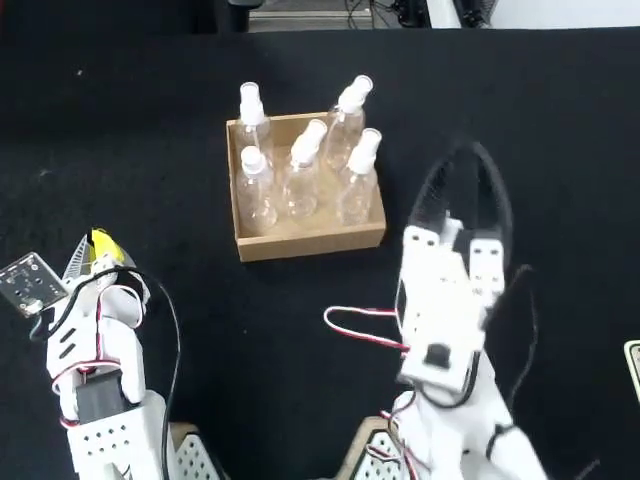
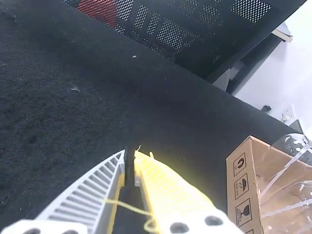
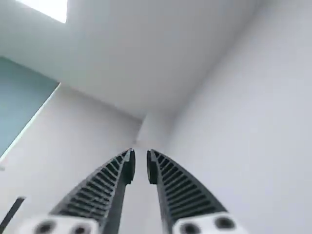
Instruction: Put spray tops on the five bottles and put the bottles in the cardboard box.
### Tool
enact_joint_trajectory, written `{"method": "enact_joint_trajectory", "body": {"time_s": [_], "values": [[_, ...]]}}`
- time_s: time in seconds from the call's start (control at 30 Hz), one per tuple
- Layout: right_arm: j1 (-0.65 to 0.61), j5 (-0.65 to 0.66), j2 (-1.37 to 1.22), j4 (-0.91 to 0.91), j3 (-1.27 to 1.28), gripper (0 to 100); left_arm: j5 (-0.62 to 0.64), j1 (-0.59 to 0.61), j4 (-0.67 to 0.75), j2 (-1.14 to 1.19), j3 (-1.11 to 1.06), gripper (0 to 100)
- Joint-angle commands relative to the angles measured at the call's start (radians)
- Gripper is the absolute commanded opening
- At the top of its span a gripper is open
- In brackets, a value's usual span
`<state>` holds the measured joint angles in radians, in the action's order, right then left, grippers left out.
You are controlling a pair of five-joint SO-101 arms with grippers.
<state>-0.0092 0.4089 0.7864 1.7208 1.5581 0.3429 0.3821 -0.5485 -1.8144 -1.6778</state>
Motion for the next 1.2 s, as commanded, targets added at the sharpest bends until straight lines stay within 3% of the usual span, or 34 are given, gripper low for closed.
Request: {"method": "enact_joint_trajectory", "body": {"time_s": [0.0, 0.4, 0.63, 0.87, 1.0, 1.17], "values": [[-0.014, 0.058, 0.168, -0.04, -0.048, 1.1, 0.003, -0.013, -0.002, -0.011, -0.021, 3], [-0.015, 0.14, 0.719, -0.493, -0.073, 1.1, 0.003, -0.013, -0.003, -0.011, -0.021, 3], [-0.015, 0.138, 1.098, -0.829, 0.097, 1.1, 0.003, -0.013, -0.003, -0.011, -0.021, 3], [0.0, 0.137, 1.078, -1.003, 0.128, 1.1, 0.005, -0.013, 0.005, -0.011, -0.021, 3], [0.002, 0.137, 1.082, -1.353, 0.128, 1.1, 0.005, -0.004, -0.066, -0.011, -0.021, 3], [-0.005, 0.137, 1.084, -1.949, 0.128, 1.0, -0.002, -0.031, -0.333, -0.011, -0.021, 3]]}}
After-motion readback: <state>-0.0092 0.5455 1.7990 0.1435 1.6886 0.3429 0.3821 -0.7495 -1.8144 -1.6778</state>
